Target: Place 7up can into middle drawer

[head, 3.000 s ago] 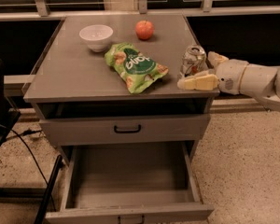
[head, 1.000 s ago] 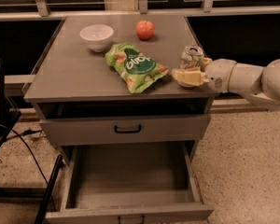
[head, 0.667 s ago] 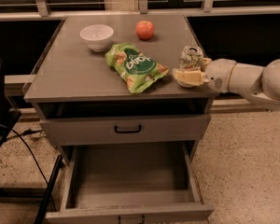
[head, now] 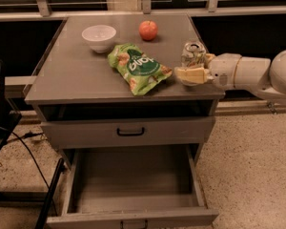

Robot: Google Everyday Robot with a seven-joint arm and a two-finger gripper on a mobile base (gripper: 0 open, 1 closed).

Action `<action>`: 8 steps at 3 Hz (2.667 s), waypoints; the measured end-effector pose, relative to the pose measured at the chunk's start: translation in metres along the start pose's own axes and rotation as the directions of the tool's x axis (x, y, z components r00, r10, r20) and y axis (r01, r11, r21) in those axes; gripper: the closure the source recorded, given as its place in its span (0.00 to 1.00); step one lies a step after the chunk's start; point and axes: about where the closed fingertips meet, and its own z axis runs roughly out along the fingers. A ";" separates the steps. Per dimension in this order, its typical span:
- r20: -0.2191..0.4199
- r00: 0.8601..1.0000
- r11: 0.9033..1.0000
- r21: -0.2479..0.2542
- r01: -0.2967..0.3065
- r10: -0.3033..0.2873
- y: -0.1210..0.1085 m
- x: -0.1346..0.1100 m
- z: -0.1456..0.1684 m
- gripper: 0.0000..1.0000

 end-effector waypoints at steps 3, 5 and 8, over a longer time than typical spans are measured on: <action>-0.334 0.887 0.948 -0.092 0.306 -0.319 0.077 -0.083 -0.052 1.00; -0.546 0.654 0.847 -0.247 0.471 -0.523 0.121 -0.012 -0.088 1.00; -0.583 0.497 0.755 -0.370 0.541 -0.642 0.122 0.044 -0.079 1.00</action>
Offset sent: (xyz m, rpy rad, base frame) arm -0.0699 0.0314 0.1147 -0.4916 -0.0292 0.1019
